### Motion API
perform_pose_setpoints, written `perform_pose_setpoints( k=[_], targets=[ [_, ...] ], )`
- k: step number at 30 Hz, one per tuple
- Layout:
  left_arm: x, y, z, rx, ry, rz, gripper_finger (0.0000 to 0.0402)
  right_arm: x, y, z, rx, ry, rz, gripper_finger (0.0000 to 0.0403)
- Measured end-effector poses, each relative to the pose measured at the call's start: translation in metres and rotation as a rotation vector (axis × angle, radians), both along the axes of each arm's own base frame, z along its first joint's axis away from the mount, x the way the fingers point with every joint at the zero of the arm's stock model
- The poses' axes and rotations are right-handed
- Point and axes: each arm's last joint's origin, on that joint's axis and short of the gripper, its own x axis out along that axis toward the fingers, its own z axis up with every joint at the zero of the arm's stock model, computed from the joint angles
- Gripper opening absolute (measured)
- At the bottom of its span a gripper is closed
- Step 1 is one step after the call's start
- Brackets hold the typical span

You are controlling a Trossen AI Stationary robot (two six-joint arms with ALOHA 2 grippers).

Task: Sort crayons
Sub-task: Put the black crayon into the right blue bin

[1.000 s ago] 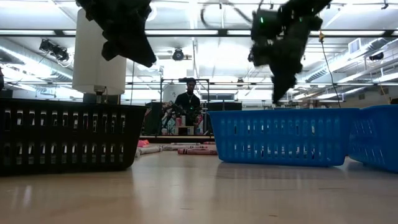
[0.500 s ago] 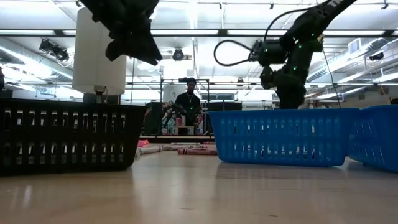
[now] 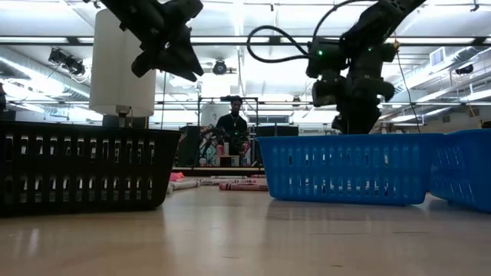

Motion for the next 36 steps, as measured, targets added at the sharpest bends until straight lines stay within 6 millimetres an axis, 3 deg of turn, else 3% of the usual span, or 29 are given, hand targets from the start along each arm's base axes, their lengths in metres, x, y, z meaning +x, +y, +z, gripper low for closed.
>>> perform_pose_setpoints(
  k=[6,11,16,30,36],
  targets=[
    [-0.004,-0.005,-0.003,-0.061,0.051,-0.081,0.0114,-0.010,0.013,-0.023,-0.010,0.069,-0.090,0.0171],
    [-0.010,-0.006,-0.001,-0.080,0.061,-0.100,0.0114,-0.006,0.025,-0.027,-0.142,0.072,-0.125,0.0182],
    [-0.016,-0.008,0.006,-0.056,0.051,-0.132,0.0114,-0.001,0.032,-0.027,-0.203,0.021,-0.111,0.0177],
    [-0.022,-0.008,0.008,-0.052,0.065,-0.138,0.0114,-0.015,0.035,-0.047,-0.212,0.047,-0.147,0.0168],
    [-0.023,-0.008,0.007,-0.052,0.076,-0.138,0.0114,-0.017,0.035,-0.048,-0.215,0.048,-0.146,0.0117]
  ],
)
